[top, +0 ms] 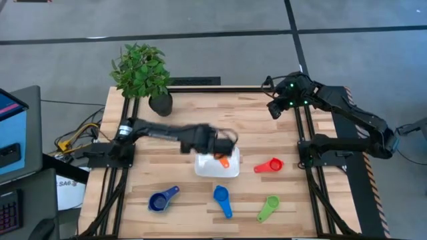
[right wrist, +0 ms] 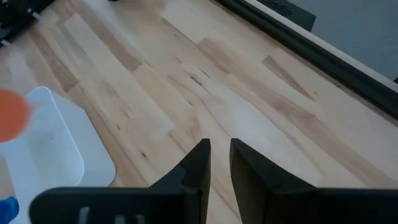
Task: Nest measuring cups in basket
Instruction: Stack the orange measuring cup into the purple measuring cup
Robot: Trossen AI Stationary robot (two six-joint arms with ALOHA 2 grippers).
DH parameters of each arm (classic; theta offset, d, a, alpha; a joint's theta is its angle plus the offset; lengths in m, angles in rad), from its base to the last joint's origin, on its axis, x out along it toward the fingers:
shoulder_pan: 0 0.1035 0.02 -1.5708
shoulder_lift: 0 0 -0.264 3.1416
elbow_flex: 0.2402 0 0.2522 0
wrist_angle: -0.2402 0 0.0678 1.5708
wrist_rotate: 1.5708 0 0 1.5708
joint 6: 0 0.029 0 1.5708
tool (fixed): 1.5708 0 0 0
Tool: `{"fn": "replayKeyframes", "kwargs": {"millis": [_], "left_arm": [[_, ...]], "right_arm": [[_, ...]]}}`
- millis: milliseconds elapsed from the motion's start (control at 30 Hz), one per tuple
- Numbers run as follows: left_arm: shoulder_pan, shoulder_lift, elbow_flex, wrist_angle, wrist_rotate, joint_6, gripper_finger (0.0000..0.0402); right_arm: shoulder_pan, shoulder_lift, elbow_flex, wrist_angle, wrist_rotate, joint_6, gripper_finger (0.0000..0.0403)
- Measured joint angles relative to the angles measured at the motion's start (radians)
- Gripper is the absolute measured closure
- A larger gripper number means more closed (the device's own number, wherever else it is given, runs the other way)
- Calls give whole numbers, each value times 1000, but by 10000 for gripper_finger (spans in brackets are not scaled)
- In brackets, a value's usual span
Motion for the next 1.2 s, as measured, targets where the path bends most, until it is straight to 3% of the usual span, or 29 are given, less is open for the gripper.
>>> {"fn": "replayKeyframes", "kwargs": {"millis": [167,267,567,800,1033,1200], "left_arm": [[-139,-30,0,-109,-21,-337,400],[-189,-30,0,-150,77,-354,400],[-322,-30,-3,-195,238,-390,398],[-407,-30,-26,-195,275,-399,399],[-373,-50,-107,-195,61,-242,399],[-267,-109,-166,-194,-9,48,399]], "right_arm": [[-6,3,0,3,-15,0,317],[-6,10,0,17,-15,0,317],[5,23,0,35,-20,68,317],[158,25,0,60,-38,220,317],[380,43,-1,238,-31,447,317],[502,12,-1,288,79,597,304]]}}
